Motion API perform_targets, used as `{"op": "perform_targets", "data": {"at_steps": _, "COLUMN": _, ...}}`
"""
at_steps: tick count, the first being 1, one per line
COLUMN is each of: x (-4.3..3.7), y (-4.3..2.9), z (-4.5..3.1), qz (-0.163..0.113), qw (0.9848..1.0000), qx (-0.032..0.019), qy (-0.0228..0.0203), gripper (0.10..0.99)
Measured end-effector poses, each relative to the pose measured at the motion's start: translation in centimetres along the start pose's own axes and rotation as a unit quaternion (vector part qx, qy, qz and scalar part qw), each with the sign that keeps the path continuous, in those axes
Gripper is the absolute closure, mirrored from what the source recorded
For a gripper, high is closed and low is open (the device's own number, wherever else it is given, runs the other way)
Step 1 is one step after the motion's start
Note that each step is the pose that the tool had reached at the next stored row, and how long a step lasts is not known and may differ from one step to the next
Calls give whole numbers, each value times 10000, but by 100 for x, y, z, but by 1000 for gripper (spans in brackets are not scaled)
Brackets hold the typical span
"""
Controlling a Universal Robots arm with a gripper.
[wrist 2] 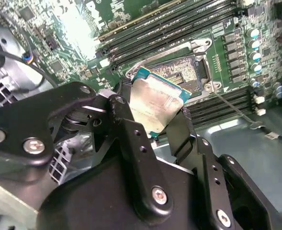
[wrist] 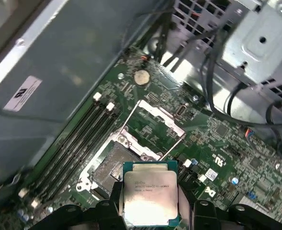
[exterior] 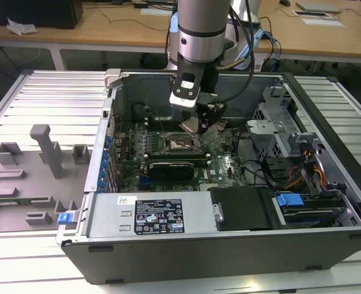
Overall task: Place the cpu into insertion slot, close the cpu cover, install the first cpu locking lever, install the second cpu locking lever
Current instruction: 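Place the cpu into insertion slot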
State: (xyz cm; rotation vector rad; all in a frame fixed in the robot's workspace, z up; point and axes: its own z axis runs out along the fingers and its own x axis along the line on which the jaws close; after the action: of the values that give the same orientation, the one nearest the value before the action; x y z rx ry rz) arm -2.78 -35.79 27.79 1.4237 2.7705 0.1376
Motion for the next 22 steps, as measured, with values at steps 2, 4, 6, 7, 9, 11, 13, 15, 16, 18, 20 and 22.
{"op": "perform_targets", "data": {"at_steps": 2, "x": 3, "y": -7, "z": 24, "qz": 195, "qw": 9998, "qx": -3, "qy": -17, "gripper": 545}}
{"op": "perform_targets", "data": {"at_steps": 4, "x": 9, "y": -16, "z": 44, "qz": 319, "qw": 9995, "qx": -4, "qy": -27, "gripper": 545}}
{"op": "perform_targets", "data": {"at_steps": 6, "x": 38, "y": -24, "z": 56, "qz": 376, "qw": 9993, "qx": -5, "qy": -32, "gripper": 545}}
{"op": "perform_targets", "data": {"at_steps": 7, "x": 43, "y": -27, "z": 60, "qz": 398, "qw": 9992, "qx": -7, "qy": -34, "gripper": 545}}
{"op": "perform_targets", "data": {"at_steps": 9, "x": 54, "y": -35, "z": 68, "qz": 450, "qw": 9990, "qx": -7, "qy": -39, "gripper": 545}}
{"op": "perform_targets", "data": {"at_steps": 11, "x": 66, "y": -44, "z": 83, "qz": 528, "qw": 9986, "qx": -8, "qy": -46, "gripper": 545}}
{"op": "perform_targets", "data": {"at_steps": 13, "x": 73, "y": -46, "z": 93, "qz": 588, "qw": 9983, "qx": -9, "qy": -51, "gripper": 545}}
{"op": "perform_targets", "data": {"at_steps": 15, "x": 75, "y": -47, "z": 103, "qz": 694, "qw": 9976, "qx": -12, "qy": -61, "gripper": 545}}
{"op": "perform_targets", "data": {"at_steps": 16, "x": 75, "y": -47, "z": 106, "qz": 758, "qw": 9971, "qx": -13, "qy": -67, "gripper": 545}}
{"op": "perform_targets", "data": {"at_steps": 18, "x": 75, "y": -48, "z": 117, "qz": 1040, "qw": 9945, "qx": -18, "qy": -92, "gripper": 545}}
{"op": "perform_targets", "data": {"at_steps": 20, "x": 74, "y": -49, "z": 124, "qz": 1204, "qw": 9927, "qx": -21, "qy": -107, "gripper": 545}}
{"op": "perform_targets", "data": {"at_steps": 22, "x": 74, "y": -50, "z": 134, "qz": 1421, "qw": 9898, "qx": -26, "qy": -126, "gripper": 545}}
